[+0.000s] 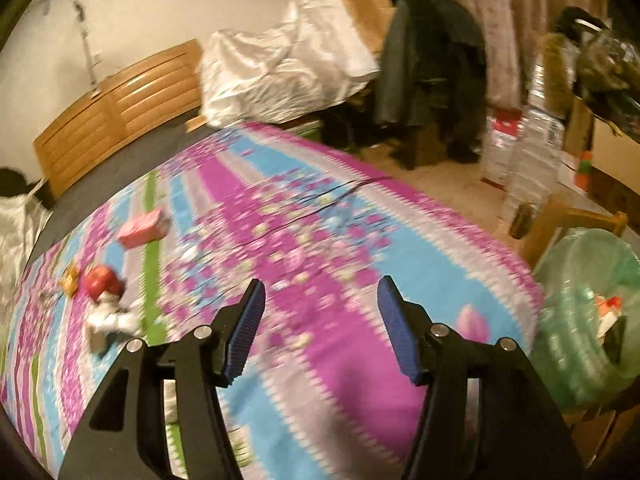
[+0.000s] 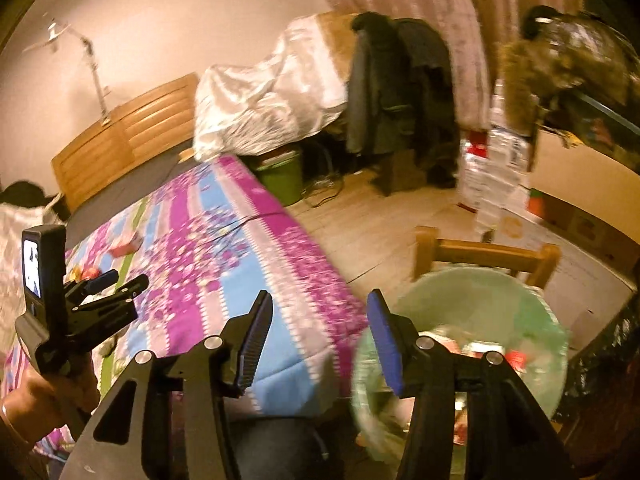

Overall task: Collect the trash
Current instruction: 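Move both tools back over the trash on the bedspread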

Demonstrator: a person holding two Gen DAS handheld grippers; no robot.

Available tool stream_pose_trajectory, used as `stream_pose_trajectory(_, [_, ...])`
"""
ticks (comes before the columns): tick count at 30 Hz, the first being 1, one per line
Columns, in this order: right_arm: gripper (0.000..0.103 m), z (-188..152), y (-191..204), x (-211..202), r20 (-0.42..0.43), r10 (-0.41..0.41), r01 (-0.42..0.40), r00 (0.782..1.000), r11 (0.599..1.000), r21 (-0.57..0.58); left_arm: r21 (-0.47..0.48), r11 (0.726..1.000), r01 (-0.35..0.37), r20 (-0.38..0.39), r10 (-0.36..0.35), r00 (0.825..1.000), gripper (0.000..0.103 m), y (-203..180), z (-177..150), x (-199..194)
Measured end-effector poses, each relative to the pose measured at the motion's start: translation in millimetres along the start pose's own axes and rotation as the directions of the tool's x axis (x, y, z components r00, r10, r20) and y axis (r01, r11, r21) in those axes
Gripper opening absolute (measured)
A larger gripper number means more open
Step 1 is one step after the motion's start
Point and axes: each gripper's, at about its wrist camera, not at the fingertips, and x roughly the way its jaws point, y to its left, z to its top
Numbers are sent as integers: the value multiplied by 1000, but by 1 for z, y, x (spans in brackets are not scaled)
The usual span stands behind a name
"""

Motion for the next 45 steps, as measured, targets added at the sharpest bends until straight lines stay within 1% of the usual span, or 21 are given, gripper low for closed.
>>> stream_pose_trajectory(5, [54,-2,47,21,-47,56,-59,997,996,-63,-91,994,-63,-25,61,998,57,54,-27,-6])
stream_pose_trajectory(10, [55,-5,91,40,-90,100,-112,991,984,-138,-209,969,-129,-68,117,991,58,111,-60,-18])
stream_pose_trajectory(13, [57,-5,115,50,-115,129,-148,985,974,-171,-284,942,-179,-105,155,982,58,150,-85,-25])
stream_pose_trajectory(15, [60,-8,129,57,-131,141,-165,981,968,-191,-337,915,-221,-139,184,973,58,178,-105,-31])
stream_pose_trajectory(16, [61,-9,137,60,-141,150,-177,978,963,-201,-351,906,-236,-153,193,969,58,186,-112,-32])
stream_pose_trajectory(17, [61,-10,139,63,-150,159,-188,976,960,-206,-370,892,-261,-174,209,962,58,199,-123,-35])
stream_pose_trajectory(19, [61,-15,154,71,-179,183,-220,967,951,-215,-388,872,-297,-209,230,950,58,217,-139,-38])
stream_pose_trajectory(20, [61,-19,164,78,-200,195,-239,960,945,-223,-400,859,-321,-234,243,941,58,227,-151,-41])
stream_pose_trajectory(22, [61,-26,179,87,-231,213,-267,949,934,-236,-413,841,-350,-266,257,929,58,239,-165,-44])
stream_pose_trajectory(25, [61,-38,200,98,-275,241,-312,931,917,-250,-430,820,-378,-300,264,916,58,252,-184,-49])
stream_pose_trajectory(28, [61,-49,226,109,-321,271,-360,907,895,-262,-441,809,-388,-316,264,911,58,259,-195,-51])
stream_pose_trajectory(31, [61,-59,250,116,-355,289,-397,889,874,-281,-441,813,-381,-312,259,914,58,263,-196,-50])
stream_pose_trajectory(35, [61,-63,276,127,-382,301,-427,874,850,-308,-430,836,-341,-281,234,931,58,275,-187,-41])
stream_pose_trajectory(37, [61,-59,291,133,-389,308,-440,868,840,-318,-415,853,-315,-260,221,940,58,284,-180,-33])
stream_pose_trajectory(40, [61,-53,309,137,-388,328,-462,861,825,-327,-377,880,-289,-240,209,948,58,293,-167,-17])
stream_pose_trajectory(42, [62,-51,320,140,-392,331,-470,858,814,-341,-351,903,-247,-228,173,958,58,299,-158,-2])
stream_pose_trajectory(44, [62,-50,330,143,-396,330,-474,857,806,-354,-313,924,-221,-208,160,965,58,304,-146,15])
stream_pose_trajectory(45, [62,-49,334,143,-398,329,-476,856,801,-363,-292,937,-190,-198,135,971,58,306,-139,24])
